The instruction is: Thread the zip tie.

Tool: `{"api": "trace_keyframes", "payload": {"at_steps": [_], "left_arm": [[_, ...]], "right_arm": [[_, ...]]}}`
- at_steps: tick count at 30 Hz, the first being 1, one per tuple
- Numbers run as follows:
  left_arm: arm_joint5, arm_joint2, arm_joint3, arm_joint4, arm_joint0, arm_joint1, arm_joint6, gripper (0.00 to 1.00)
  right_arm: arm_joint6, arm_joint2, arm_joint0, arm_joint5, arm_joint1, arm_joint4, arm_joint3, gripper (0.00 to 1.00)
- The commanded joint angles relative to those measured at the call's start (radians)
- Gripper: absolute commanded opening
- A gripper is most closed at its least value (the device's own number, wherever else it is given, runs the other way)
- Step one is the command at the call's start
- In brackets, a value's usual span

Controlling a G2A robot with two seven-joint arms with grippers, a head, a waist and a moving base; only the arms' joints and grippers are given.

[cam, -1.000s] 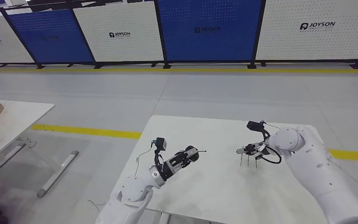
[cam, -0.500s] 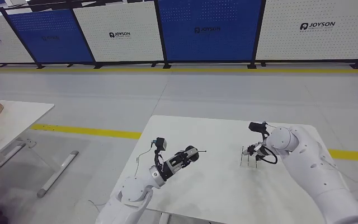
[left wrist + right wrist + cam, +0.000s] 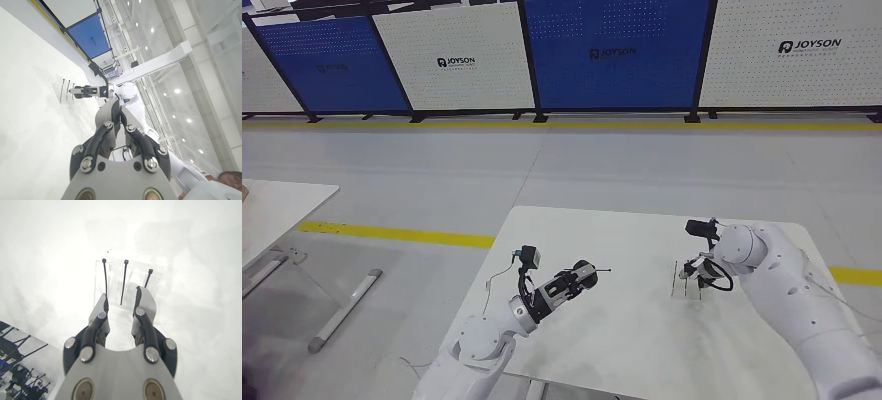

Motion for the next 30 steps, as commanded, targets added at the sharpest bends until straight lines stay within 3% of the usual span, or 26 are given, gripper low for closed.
{"api": "trace_keyframes", "payload": {"at_steps": [1, 30], "left_arm": [[0.0, 0.0, 0.0, 0.0, 0.0, 0.0, 0.0, 0.0], [0.0, 0.0, 0.0, 0.0, 0.0, 0.0, 0.0, 0.0]], "right_arm": [[-0.001, -0.006, 0.006, -0.004, -0.007, 0.001, 0.016, 0.27], [-0.066, -0.063, 0.086, -0.062, -0.127, 0.021, 0.285, 0.17]]}}
